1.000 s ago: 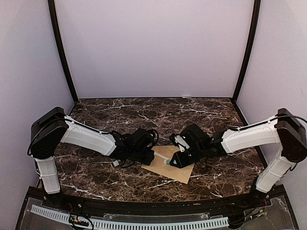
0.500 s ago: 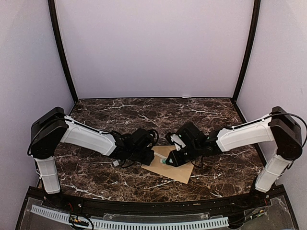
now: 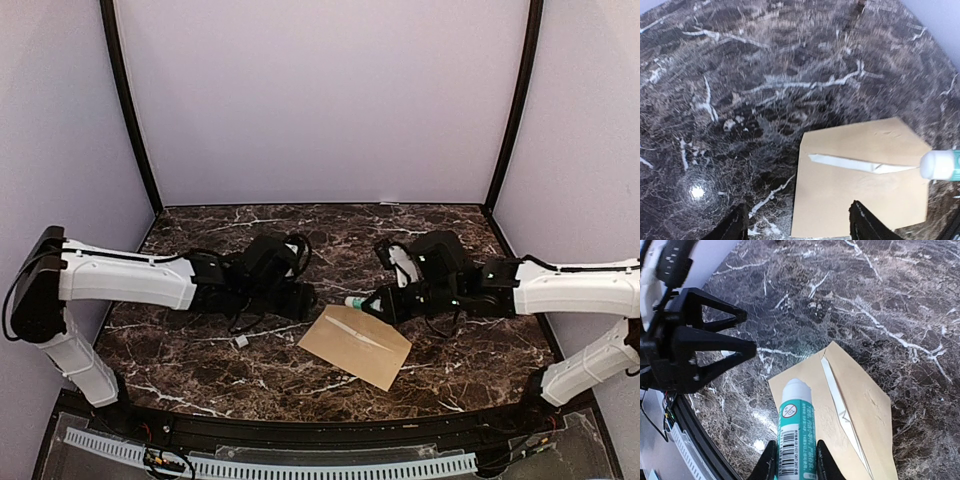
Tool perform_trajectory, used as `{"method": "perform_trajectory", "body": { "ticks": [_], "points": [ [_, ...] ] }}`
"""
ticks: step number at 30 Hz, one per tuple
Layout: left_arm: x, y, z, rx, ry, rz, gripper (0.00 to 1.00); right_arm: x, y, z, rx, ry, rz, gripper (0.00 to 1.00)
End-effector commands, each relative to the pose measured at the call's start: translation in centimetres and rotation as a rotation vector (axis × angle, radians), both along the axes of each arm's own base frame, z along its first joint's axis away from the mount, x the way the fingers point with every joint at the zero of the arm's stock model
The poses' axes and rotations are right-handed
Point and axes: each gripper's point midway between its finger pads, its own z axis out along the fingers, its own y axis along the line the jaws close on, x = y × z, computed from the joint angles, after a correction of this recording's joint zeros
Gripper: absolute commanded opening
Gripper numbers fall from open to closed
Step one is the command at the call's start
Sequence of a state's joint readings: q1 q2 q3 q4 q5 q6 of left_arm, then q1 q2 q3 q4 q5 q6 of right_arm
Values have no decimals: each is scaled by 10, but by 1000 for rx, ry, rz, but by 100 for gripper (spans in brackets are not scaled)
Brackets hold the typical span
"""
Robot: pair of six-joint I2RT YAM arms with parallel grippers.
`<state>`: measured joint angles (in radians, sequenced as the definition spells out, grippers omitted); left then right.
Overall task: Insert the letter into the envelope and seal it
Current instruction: Paint the envelope at the center of the board.
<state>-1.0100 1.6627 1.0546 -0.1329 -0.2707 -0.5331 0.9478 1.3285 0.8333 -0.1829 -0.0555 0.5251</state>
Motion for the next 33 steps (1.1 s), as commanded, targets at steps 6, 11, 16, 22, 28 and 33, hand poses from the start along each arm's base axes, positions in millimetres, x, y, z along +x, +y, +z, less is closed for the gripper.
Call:
{"method": "perform_trajectory", "body": {
  "ticks": [6, 11, 16, 22, 28, 33],
  "points": [
    [-39, -2, 122, -502, -38, -80, 72, -24, -8, 63, 321, -132, 56, 0],
    [-82, -24, 173, -826, 35, -267, 82, -47, -9, 116, 580, -229, 147, 0],
    [-108, -47, 199, -947, 78, -374, 98, -60, -8, 135, 661, -264, 197, 0],
    [-122, -75, 210, -998, 118, -471, 99, -75, -1, 141, 682, -271, 259, 0],
    [-122, -86, 210, -1017, 138, -476, 94, -89, 6, 144, 689, -282, 321, 0],
    [-123, -84, 212, -1056, 152, -474, 73, -89, 7, 141, 680, -281, 322, 0]
  ]
}}
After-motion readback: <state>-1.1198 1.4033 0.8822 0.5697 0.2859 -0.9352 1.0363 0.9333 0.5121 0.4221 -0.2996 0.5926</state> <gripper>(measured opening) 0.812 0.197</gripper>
